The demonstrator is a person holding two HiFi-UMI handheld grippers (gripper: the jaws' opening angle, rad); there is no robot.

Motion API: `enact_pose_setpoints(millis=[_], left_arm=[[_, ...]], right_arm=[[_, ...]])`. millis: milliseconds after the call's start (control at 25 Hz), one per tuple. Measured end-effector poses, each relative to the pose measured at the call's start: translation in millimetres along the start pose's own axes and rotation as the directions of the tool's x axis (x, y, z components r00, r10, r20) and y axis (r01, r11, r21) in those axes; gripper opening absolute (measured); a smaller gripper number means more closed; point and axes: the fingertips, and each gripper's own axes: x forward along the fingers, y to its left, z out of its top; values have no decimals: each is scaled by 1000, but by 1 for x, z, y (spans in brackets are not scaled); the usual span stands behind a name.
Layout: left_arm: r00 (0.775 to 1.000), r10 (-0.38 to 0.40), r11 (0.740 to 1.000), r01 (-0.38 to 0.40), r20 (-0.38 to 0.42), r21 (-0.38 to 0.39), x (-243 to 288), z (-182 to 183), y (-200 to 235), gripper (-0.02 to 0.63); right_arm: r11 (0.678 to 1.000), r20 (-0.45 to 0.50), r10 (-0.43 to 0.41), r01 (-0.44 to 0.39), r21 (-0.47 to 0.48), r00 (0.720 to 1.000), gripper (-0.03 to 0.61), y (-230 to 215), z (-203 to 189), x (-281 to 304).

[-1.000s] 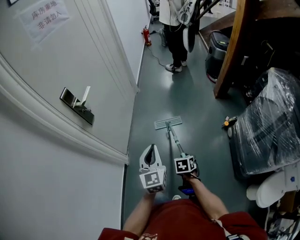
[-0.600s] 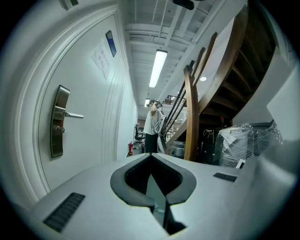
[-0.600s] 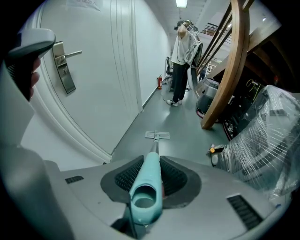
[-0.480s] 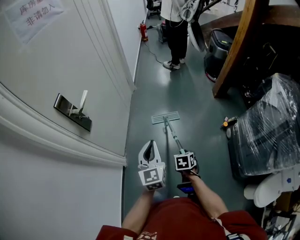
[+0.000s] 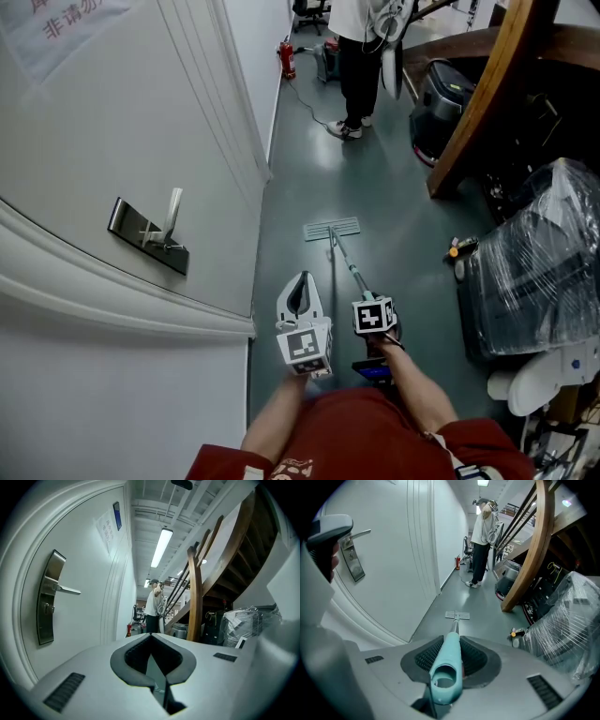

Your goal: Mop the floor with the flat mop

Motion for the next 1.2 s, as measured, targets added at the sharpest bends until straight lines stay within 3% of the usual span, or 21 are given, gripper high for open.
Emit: enact_pose_setpoints(millis=[400, 600, 1200], left_arm=[[1000, -11, 1000, 11, 8, 29, 42, 14, 15, 15], [1000, -21, 1000, 21, -18, 22, 73, 2, 10, 15], [1000, 8, 1000, -7, -18, 29, 195, 11, -12, 15]], right_arm=[[1000, 5, 2, -2, 28, 1000, 118, 2, 41, 30], [1000, 8, 4, -4, 23, 1000, 118, -13, 62, 46], [999, 13, 34, -34, -8, 999, 118, -66, 153, 98]])
